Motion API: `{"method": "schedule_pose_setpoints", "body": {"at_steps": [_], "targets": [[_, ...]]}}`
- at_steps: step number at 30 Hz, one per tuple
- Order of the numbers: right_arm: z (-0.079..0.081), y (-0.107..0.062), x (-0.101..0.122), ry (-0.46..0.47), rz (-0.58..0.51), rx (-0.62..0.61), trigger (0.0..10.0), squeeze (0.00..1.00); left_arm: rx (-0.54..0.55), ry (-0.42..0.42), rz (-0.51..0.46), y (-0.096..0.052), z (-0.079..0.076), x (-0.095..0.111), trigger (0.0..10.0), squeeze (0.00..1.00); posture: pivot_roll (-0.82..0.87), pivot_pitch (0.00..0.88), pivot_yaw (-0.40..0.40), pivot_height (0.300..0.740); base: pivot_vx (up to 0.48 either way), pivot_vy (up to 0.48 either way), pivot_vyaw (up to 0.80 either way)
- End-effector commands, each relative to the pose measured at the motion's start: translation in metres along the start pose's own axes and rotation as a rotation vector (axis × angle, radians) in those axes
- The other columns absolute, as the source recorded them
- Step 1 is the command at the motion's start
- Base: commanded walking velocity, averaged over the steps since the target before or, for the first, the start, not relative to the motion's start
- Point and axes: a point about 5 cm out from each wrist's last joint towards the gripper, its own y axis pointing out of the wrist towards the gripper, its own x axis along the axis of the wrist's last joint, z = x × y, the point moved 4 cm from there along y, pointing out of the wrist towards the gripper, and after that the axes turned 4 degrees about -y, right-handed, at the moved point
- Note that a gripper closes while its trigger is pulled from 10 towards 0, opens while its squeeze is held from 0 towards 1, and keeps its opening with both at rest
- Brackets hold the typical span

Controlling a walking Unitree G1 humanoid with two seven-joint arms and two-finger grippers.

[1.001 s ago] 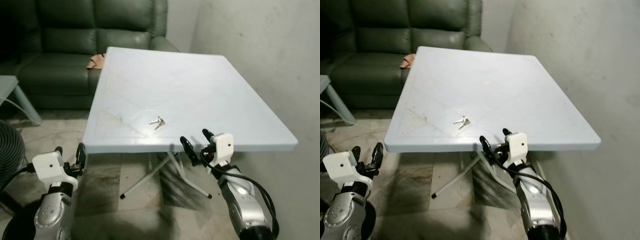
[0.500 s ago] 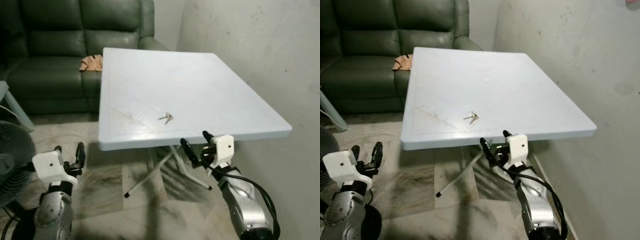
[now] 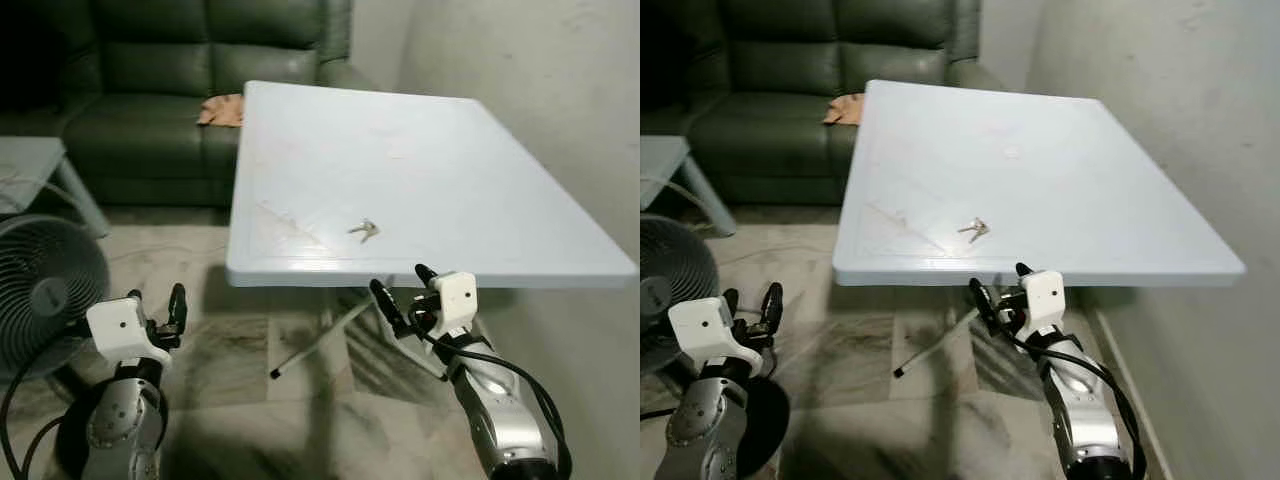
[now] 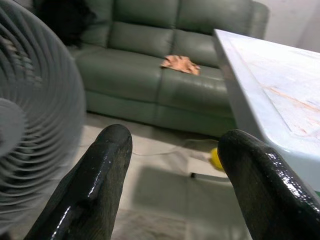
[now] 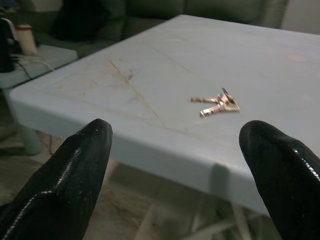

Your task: Hang keys on a hook

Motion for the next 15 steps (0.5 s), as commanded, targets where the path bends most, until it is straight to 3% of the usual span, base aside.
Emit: {"method": "schedule_pose_setpoints", "body": {"at_steps": [1,6,15], "targets": [[-0.0047,-0.0002,0.0031,-0.011,-0.001,-0.008,10.0,0.0,-0.011,0.006,0.016,0.0009,-0.004,-0.0029,10.0,0.0,-0.06,0.0,-0.053,0.732,0.0,0.0,0.8],[-0.0048,0.0013,0.003,-0.003,-0.002,-0.011,10.0,0.0,-0.012,0.009,0.025,0.0017,-0.0034,-0.0033,10.0,0.0,-0.06,0.0,-0.051,0.732,0.0,0.0,0.76],[-0.0019,0.0022,0.0026,0.024,-0.002,0.003,10.0,0.0,-0.018,0.007,0.044,0.003,-0.004,-0.0057,10.0,0.0,-0.06,0.0,-0.05,0.732,0.0,0.0,0.0]]}}
